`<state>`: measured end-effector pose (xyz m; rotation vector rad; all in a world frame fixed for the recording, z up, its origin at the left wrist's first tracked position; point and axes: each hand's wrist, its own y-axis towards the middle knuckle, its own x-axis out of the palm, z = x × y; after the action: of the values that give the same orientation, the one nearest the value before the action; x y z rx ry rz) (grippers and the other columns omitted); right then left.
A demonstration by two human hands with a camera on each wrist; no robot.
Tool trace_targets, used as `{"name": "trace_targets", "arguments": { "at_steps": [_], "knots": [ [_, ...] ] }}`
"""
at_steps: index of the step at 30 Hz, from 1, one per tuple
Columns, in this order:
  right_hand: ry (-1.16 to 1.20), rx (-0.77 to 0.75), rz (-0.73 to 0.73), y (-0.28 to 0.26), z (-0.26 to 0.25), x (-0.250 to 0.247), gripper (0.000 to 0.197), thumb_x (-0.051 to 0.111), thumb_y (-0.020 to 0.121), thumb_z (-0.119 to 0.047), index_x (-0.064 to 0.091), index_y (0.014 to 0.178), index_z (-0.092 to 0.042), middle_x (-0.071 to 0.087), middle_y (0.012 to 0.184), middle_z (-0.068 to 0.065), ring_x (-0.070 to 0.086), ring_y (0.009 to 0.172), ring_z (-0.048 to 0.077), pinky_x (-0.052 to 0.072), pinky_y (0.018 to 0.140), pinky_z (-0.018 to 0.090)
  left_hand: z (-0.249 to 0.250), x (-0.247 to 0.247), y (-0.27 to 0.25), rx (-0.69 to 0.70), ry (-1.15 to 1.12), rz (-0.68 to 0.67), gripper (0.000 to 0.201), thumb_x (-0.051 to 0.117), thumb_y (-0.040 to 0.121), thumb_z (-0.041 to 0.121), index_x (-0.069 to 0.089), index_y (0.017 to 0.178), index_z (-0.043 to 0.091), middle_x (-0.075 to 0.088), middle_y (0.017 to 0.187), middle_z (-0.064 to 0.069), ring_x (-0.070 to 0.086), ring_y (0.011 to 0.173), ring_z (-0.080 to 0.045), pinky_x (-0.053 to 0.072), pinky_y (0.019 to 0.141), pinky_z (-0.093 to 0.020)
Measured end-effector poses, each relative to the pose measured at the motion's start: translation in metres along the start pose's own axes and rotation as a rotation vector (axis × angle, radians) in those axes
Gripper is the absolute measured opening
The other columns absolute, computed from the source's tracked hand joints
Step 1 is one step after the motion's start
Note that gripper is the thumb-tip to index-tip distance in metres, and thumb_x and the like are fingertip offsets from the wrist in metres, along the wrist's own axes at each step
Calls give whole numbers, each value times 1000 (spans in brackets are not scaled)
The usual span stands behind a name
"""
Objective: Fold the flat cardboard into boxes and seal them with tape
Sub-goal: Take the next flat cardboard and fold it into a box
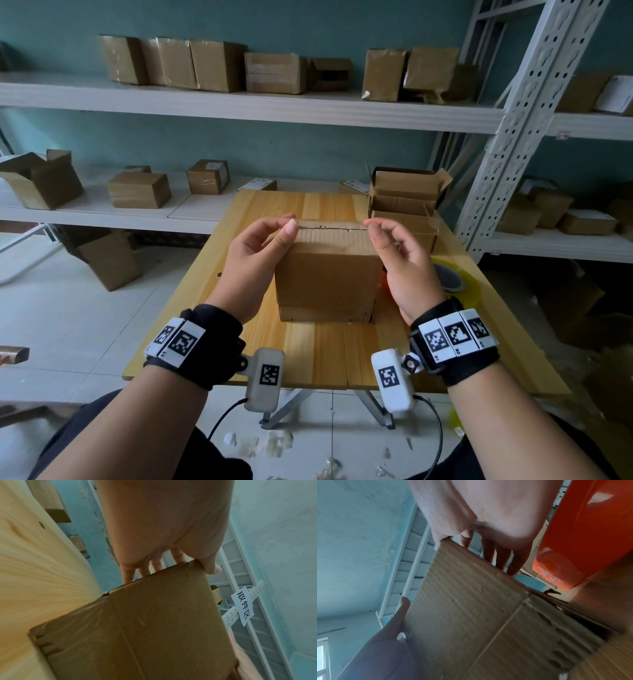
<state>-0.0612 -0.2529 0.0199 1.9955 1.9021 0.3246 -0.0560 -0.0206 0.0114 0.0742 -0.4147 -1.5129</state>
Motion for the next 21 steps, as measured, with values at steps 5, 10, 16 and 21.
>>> {"name": "trace_targets", "arguments": {
  "at_steps": [5,10,16,21],
  "knots": [
    [-26,-2,-1,1,3,-1,40,57,95,-53,72,117,-23,74,111,-11,65,106,-2,48,86,7,0,2,-2,7,20,-11,41,71,95,42,69,110,4,75,107,5,70,95,-8,53,76,-21],
    [-63,-11,-4,2,8,-1,33,56,101,-50,70,110,-22,74,102,-4,68,104,11,52,91,23,-1,4,-2,0,54,17,22,67,103,32,69,104,10,67,89,5,59,77,-6,49,67,-17],
    [-65,-12,8,2,8,0,21,57,104,-42,71,105,-25,74,105,1,69,108,22,55,100,50,2,4,-2,-20,82,75,20,68,103,24,80,116,15,79,108,6,71,96,-4,54,76,-14],
    [-50,7,13,3,5,0,18,60,101,-38,72,104,-25,75,107,-2,68,110,20,54,102,53,6,6,-2,-29,113,108,19,68,103,20,82,115,19,81,112,8,71,105,0,55,80,-12]
  ]
}}
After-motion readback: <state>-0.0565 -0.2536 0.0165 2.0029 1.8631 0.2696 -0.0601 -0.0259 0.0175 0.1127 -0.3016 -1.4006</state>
